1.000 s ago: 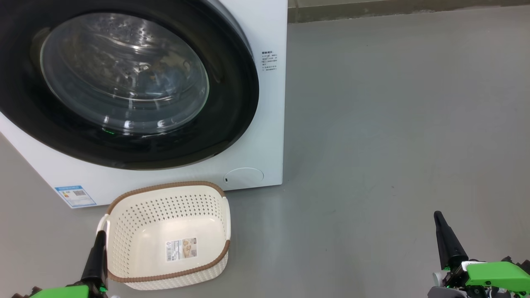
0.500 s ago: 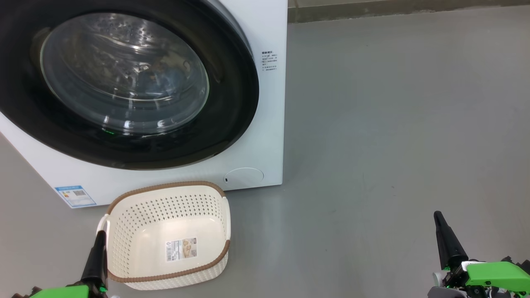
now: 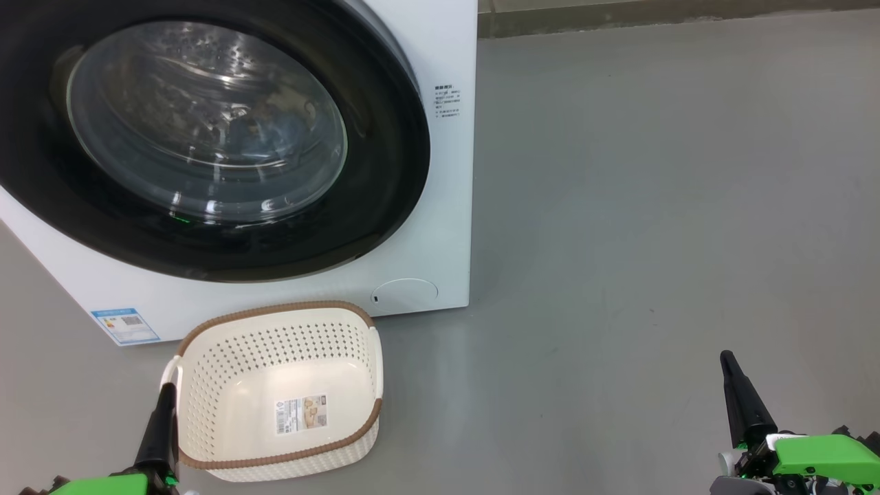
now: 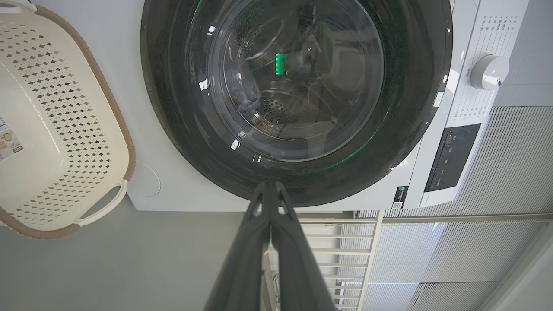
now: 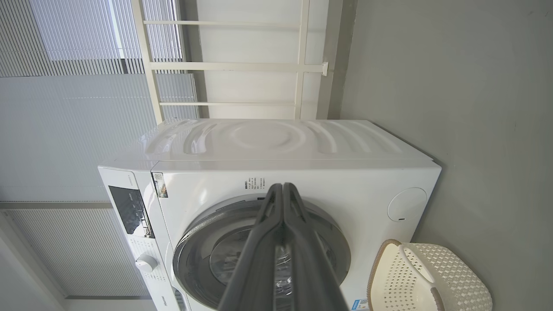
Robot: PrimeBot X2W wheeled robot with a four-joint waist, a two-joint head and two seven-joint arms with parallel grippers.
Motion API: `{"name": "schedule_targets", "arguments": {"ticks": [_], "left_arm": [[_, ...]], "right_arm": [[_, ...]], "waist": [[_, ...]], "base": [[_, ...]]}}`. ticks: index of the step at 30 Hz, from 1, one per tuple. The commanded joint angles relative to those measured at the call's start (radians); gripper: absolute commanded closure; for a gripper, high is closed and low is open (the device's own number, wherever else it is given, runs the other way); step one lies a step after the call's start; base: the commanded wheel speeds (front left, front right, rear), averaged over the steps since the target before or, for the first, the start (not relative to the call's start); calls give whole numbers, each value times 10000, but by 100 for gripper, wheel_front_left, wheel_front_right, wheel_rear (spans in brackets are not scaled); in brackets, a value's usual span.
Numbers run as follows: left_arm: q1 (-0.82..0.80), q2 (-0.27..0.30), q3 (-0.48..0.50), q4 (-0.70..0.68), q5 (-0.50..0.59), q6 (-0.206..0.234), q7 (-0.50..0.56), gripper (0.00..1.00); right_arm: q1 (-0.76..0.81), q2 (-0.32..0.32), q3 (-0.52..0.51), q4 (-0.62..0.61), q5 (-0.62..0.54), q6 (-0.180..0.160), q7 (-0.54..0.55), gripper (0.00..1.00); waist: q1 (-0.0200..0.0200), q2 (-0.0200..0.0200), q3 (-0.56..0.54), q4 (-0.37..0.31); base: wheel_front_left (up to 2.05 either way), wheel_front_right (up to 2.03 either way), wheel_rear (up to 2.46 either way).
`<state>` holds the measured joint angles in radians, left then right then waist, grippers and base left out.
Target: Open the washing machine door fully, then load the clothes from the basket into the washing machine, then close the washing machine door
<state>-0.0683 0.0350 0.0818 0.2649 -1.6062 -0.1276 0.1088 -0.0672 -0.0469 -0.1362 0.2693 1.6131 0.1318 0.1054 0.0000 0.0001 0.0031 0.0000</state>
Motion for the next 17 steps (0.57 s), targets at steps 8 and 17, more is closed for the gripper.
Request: {"name": "schedule_targets", "arguments": {"ticks": [8, 17], "left_arm": [[-398, 153, 331, -199, -15, -31, 53, 100], [-398, 153, 331, -199, -14, -31, 53, 100]], "right_arm": [[-408, -38, 220, -246, -49, -11, 82, 100], [-408, -38, 219, -245, -50, -11, 83, 100]], "waist": [[0, -1, 0, 0], [0, -1, 0, 0]], "base": [[0, 0, 0], [0, 0, 0]]}}
